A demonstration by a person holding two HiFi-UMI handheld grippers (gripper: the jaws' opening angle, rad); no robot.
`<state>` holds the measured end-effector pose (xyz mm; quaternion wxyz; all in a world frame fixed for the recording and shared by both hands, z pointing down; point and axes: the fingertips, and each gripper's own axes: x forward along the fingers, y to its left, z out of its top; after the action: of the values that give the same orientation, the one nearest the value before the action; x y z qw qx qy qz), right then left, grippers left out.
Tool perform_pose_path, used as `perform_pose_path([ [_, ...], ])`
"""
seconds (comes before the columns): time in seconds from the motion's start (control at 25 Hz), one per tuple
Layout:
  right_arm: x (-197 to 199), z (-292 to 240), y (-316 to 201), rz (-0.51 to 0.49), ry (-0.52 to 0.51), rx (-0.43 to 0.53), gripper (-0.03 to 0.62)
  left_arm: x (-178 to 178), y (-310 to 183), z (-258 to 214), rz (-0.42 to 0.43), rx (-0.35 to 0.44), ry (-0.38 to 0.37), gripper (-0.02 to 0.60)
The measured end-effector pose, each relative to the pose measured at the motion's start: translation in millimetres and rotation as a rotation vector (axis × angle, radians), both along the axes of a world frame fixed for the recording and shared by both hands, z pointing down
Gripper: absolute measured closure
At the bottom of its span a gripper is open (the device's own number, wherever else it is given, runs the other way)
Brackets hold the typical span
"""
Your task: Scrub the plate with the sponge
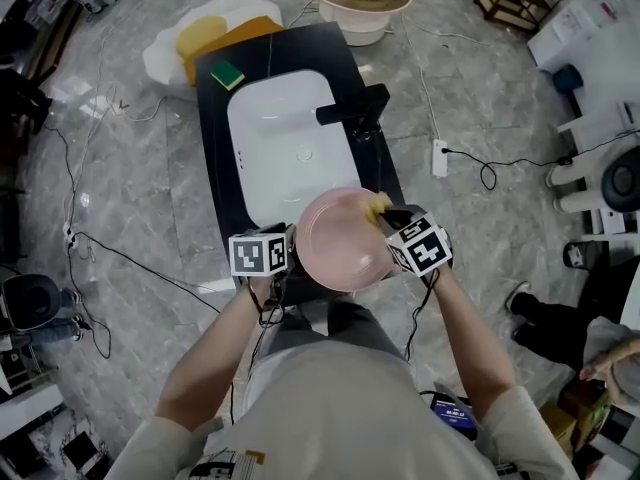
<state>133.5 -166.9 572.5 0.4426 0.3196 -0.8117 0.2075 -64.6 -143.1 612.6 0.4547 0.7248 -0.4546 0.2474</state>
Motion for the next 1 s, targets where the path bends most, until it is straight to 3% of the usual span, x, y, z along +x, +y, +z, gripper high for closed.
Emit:
perform_pose_path([
  [0.24,-17.6,-86.4,-21.5,0.05,-0.154,0.194,0.548,-17.6,-25.3,-65.3,0.008,0.17,0.025,0.497],
  [0.4,-32.1,-156.6,-28.6,0.074,-0.284,0.371,0.548,-22.8,-43.2,-131.4,0.026,0.349,0.03,0.511],
  [0.6,-43.2,-232.2,-26.2,0.093,-0.378,0.544,0.548,-41.9,-55.2,-216.7,-0.024,0.573,0.013,0.537],
  [0.84,-52.7,-301.4,-7.7,0.083,-0.461,0.671,0.548,-59.4,-47.1,-288.7,-0.059,0.77,-0.014,0.543],
  [1.0,-54.4,-329.6,8.2,0.09,-0.498,0.723,0.548,-60.5,-34.6,-322.2,-0.027,0.891,-0.083,0.546],
])
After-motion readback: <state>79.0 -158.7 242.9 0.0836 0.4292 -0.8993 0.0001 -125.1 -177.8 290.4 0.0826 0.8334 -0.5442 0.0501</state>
